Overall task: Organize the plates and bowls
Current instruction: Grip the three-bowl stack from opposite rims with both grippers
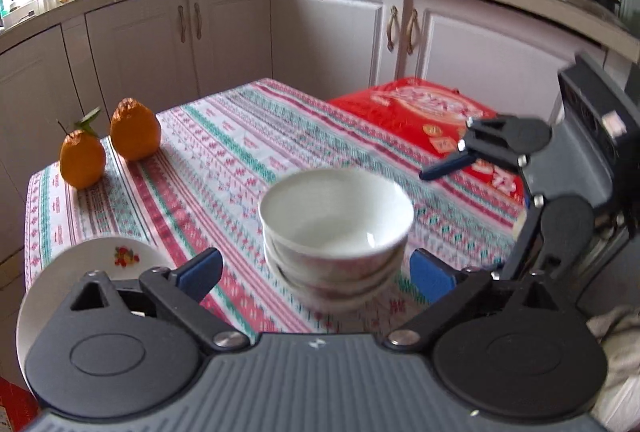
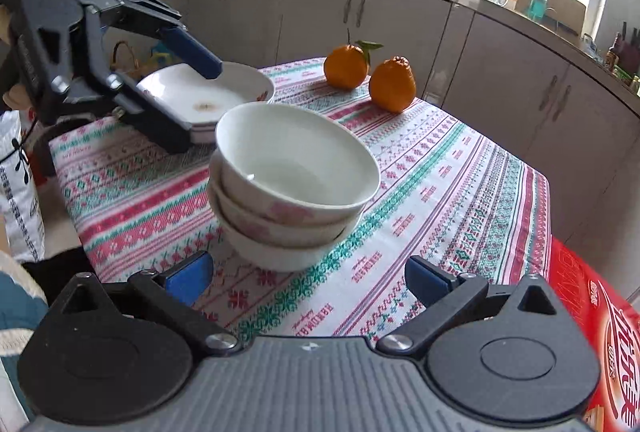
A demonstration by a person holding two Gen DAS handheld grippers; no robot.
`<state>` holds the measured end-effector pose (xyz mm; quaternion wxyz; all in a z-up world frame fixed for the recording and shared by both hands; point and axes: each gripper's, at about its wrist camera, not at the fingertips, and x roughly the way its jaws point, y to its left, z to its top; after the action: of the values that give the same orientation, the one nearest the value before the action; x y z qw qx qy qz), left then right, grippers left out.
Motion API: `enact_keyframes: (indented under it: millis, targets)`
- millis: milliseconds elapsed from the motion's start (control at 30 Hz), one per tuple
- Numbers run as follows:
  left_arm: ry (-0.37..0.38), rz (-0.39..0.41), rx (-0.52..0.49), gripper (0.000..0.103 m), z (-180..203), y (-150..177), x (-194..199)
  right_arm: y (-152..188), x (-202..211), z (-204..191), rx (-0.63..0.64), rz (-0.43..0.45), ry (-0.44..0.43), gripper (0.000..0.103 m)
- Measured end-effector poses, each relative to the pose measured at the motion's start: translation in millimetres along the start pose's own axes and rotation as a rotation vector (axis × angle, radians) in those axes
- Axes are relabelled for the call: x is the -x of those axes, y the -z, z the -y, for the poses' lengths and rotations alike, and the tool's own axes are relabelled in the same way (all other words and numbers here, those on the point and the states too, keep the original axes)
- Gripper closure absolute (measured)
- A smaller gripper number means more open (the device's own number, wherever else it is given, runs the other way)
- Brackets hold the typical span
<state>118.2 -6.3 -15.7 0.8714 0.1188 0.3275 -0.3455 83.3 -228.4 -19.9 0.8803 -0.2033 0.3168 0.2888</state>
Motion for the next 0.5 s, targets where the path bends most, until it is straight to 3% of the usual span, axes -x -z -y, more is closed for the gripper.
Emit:
enact_keyframes:
  millis: [233,500]
  targets:
    - [0.004,-0.066,-0.034,0.004,6,22,-19,5,-13,5,0.005,-0.056,-0.003,0.0]
    - [0.025,-0.107,-0.073,0.004,2,24,-40,4,-32,14,0.02,-0.11,-0.041,0.0]
